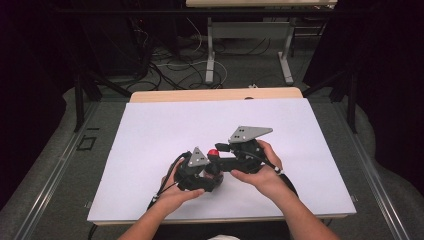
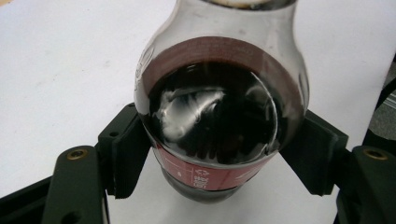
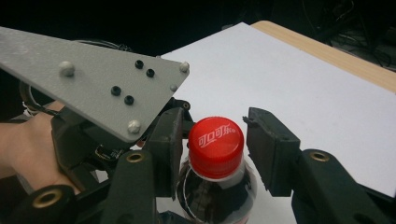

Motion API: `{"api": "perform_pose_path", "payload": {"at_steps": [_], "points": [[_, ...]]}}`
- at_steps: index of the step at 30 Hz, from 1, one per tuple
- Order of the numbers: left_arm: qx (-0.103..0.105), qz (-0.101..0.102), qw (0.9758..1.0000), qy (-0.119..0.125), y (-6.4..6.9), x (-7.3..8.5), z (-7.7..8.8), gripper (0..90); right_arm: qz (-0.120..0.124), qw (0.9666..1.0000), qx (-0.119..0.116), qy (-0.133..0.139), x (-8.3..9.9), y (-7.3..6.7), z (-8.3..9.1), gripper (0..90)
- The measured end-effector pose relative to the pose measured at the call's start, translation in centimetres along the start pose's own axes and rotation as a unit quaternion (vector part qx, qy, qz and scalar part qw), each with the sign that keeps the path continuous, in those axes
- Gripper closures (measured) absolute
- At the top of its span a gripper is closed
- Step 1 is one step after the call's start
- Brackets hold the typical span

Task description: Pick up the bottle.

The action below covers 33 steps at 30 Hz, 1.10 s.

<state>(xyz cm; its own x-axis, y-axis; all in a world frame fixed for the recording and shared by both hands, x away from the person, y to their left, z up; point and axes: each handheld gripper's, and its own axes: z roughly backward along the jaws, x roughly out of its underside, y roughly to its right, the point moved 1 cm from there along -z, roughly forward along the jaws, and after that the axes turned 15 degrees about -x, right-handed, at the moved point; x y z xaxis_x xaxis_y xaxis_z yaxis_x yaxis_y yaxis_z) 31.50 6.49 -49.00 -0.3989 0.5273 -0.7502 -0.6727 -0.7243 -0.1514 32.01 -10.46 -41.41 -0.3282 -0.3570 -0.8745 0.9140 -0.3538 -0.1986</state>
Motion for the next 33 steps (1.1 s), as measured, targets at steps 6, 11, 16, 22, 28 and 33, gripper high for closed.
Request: {"api": "perform_pose_path", "payload": {"at_steps": [6,11,16,22,28,33], "points": [[0.003,-0.007,1.0,0.004,0.3,-0.1,0.1,29.8,-0.007,0.9999,-0.003,-0.01,0.1,0.0,0.0,60.4],[0.013,-0.019,0.9997,-0.002,0.6,-0.2,0.2,29.8,0.001,0.9995,-0.017,-0.025,0.1,0.2,0.4,60.9],[0.011,-0.021,0.9997,0.003,1.0,-0.3,0.3,29.9,0.034,0.9974,-0.047,-0.042,-0.1,0.5,0.8,61.3],[0.026,-0.024,0.9994,-0.004,1.1,-0.3,0.4,29.9,0.054,0.9918,-0.094,-0.068,-0.5,1.5,1.1,61.4],[0.038,-0.028,0.9988,0.01,1.5,-0.3,0.3,29.9,0.086,0.9808,-0.14,-0.105,-1.0,2.0,1.4,61.5],[0.052,-0.037,0.9978,0.02,1.6,-0.4,0.6,29.9,0.138,0.9618,-0.203,-0.122,-1.5,2.5,1.6,61.5]]}}
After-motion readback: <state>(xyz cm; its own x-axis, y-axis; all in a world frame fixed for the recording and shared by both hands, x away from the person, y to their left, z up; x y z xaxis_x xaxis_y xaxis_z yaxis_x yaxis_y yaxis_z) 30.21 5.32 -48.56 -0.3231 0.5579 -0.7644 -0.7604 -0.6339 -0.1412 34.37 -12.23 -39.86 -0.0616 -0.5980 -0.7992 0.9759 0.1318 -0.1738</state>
